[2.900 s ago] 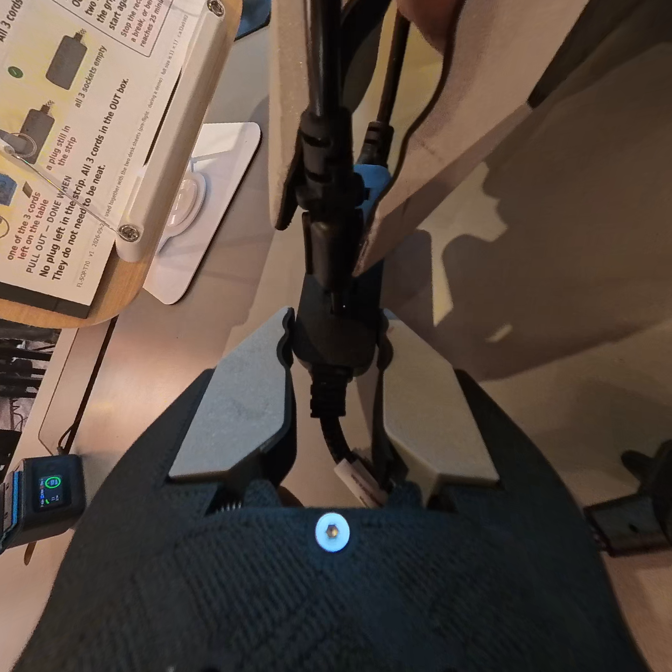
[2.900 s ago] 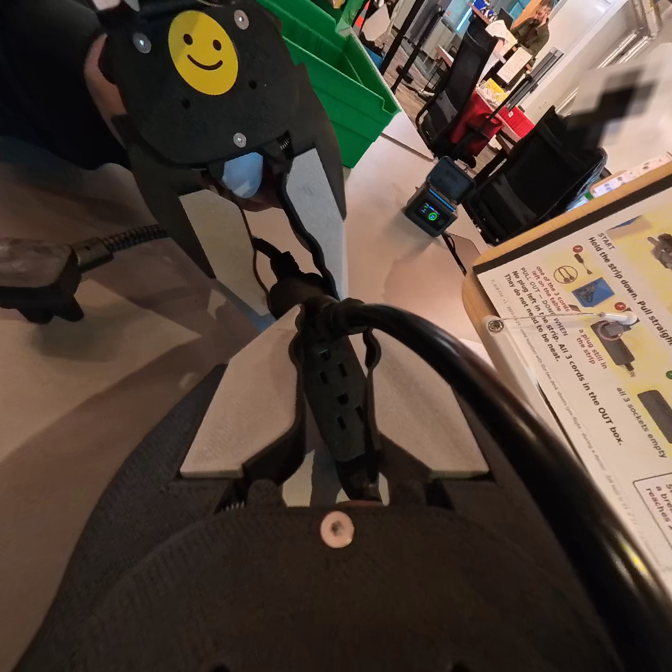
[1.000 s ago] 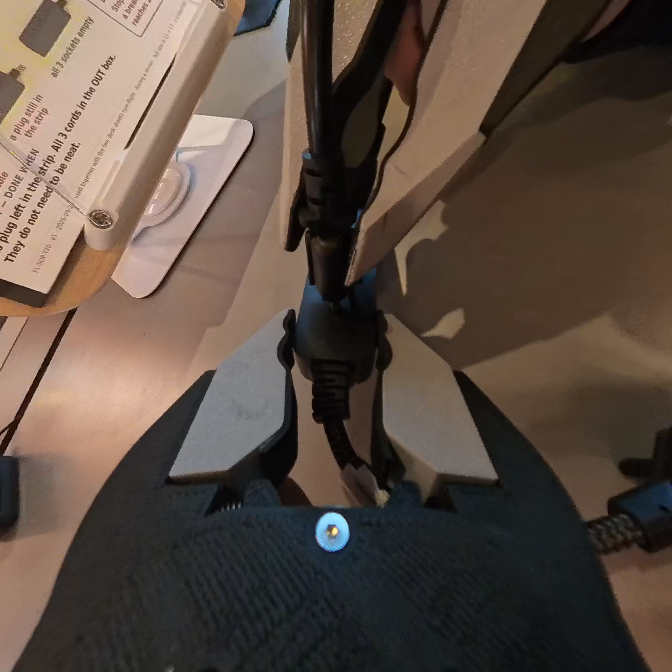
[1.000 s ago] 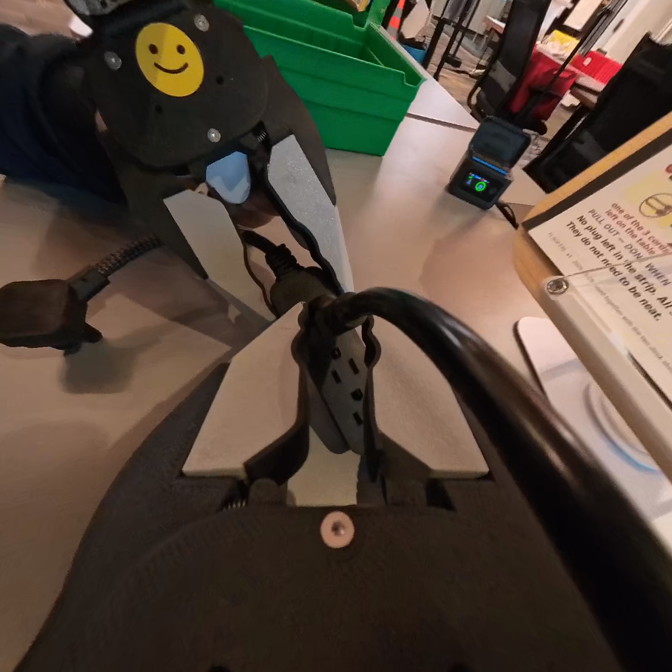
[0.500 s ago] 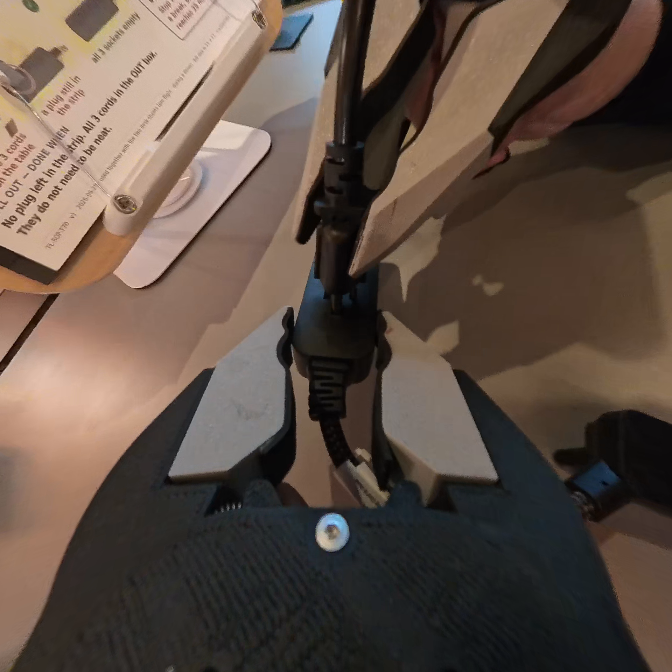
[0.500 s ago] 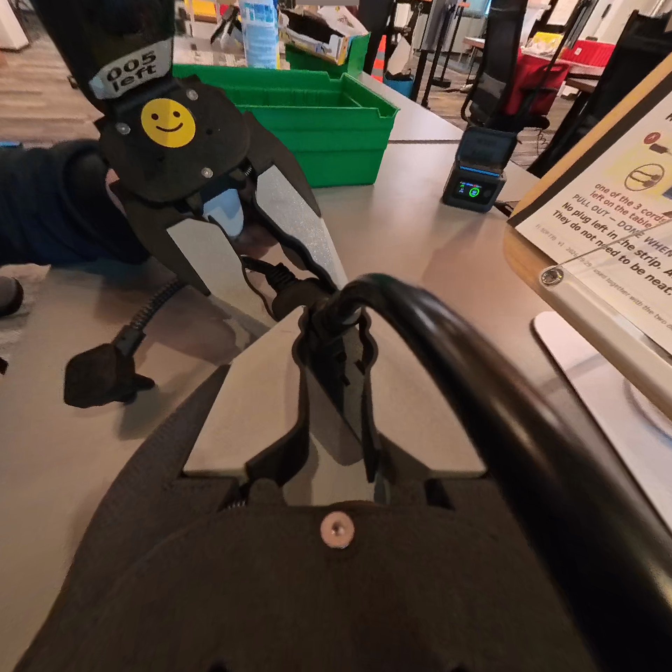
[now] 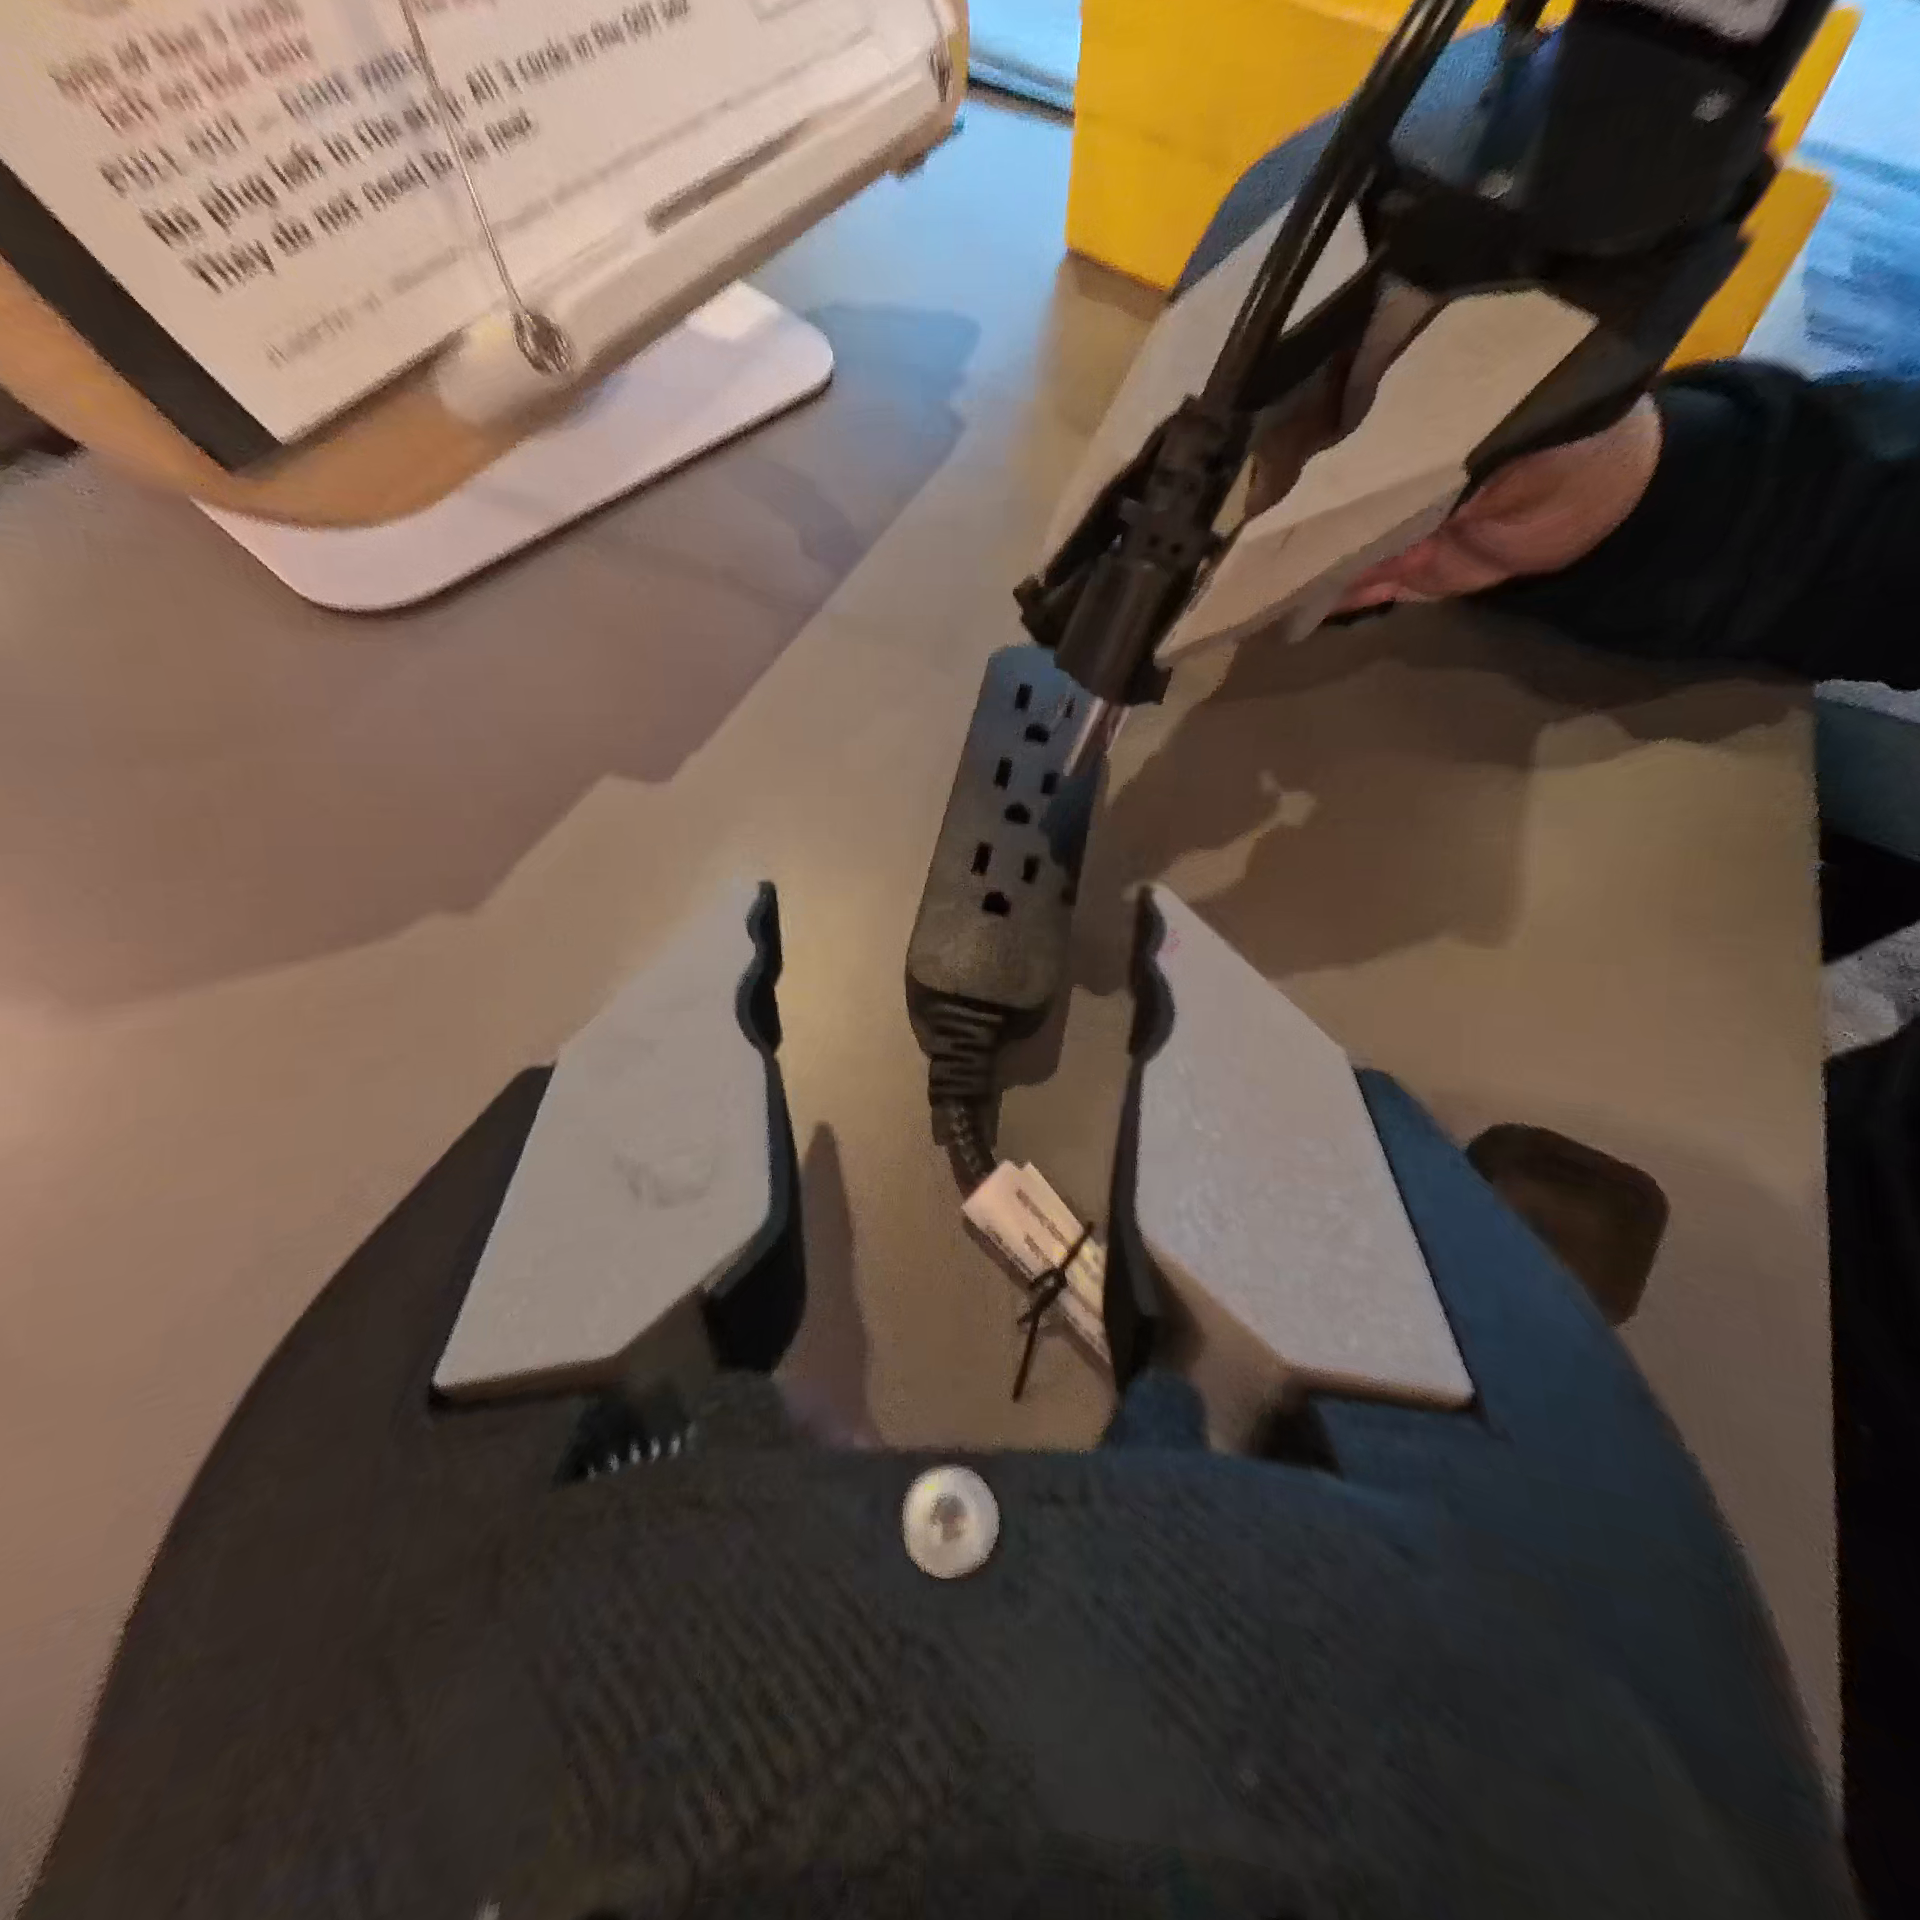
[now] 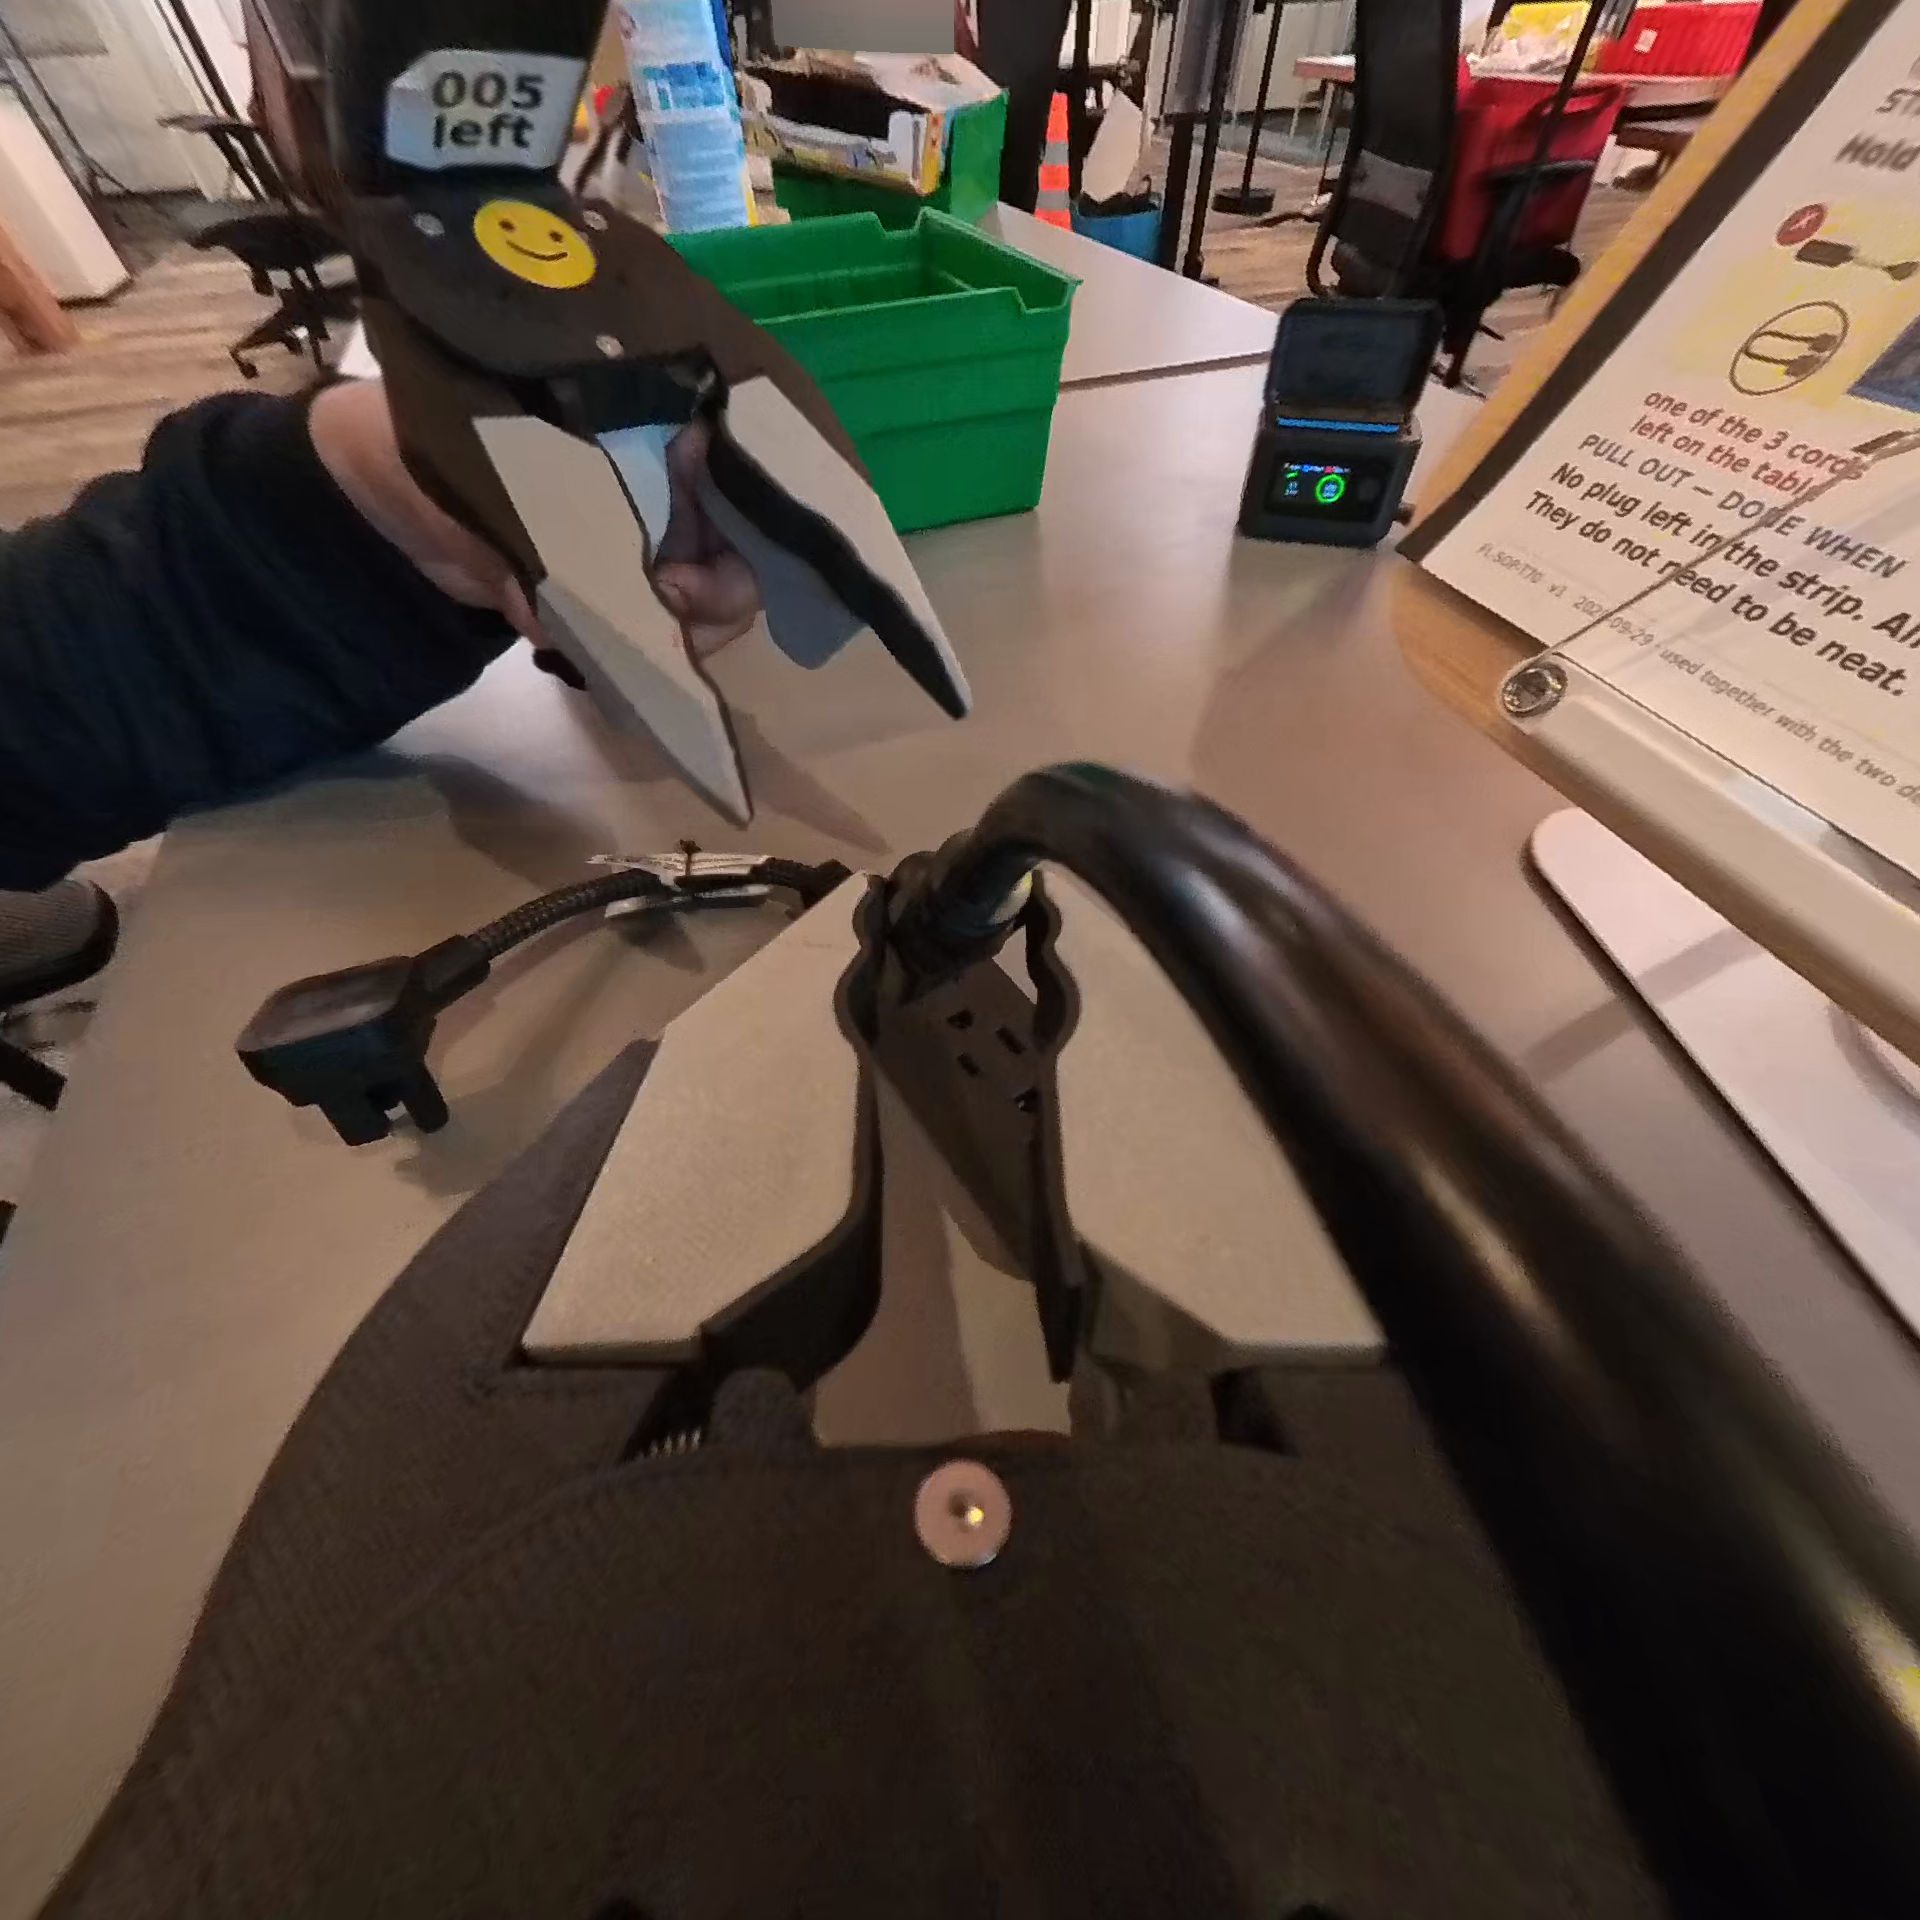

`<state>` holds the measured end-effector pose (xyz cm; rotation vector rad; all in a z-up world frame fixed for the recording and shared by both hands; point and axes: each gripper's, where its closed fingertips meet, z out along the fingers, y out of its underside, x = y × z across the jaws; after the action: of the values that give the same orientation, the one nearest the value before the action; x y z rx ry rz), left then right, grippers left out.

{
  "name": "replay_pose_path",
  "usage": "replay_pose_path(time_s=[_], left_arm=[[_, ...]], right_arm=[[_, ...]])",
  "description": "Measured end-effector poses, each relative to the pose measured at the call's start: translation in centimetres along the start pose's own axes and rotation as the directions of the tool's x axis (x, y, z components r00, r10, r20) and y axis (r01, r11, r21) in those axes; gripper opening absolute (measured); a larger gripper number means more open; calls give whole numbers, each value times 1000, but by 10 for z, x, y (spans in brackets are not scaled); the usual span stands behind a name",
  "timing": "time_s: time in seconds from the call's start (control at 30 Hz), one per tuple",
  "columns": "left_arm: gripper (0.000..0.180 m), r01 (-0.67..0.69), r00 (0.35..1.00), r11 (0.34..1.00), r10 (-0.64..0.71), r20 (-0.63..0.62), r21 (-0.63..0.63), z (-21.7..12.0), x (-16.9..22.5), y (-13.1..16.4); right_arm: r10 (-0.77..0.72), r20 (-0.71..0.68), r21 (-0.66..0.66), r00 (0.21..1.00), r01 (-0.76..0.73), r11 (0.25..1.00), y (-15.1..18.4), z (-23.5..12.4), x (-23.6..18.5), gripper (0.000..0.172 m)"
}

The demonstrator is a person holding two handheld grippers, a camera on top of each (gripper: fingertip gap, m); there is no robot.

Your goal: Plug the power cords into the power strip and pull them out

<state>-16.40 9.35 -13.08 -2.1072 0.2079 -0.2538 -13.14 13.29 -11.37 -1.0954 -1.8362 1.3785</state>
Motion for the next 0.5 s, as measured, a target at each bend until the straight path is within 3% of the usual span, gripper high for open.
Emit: replay_pose_path(time_s=[0.1,0.23,0.33,0.5], left_arm=[[70,-36,999,992,35,-6,-122,15,7,20],[68,-155,981,939,184,69,-306,37,3,52],[45,-169,979,948,194,65,-271,46,6,47],[41,-208,973,943,226,39,-261,47,6,46]], right_arm=[[-19,-28,-21,999,18,1000,0,4,0,23],[-35,-45,-70,998,31,997,0,15,-4,24],[-108,-19,-141,994,105,985,8,24,-13,25],[-197,-50,-217,979,181,959,17,33,-10,24]])
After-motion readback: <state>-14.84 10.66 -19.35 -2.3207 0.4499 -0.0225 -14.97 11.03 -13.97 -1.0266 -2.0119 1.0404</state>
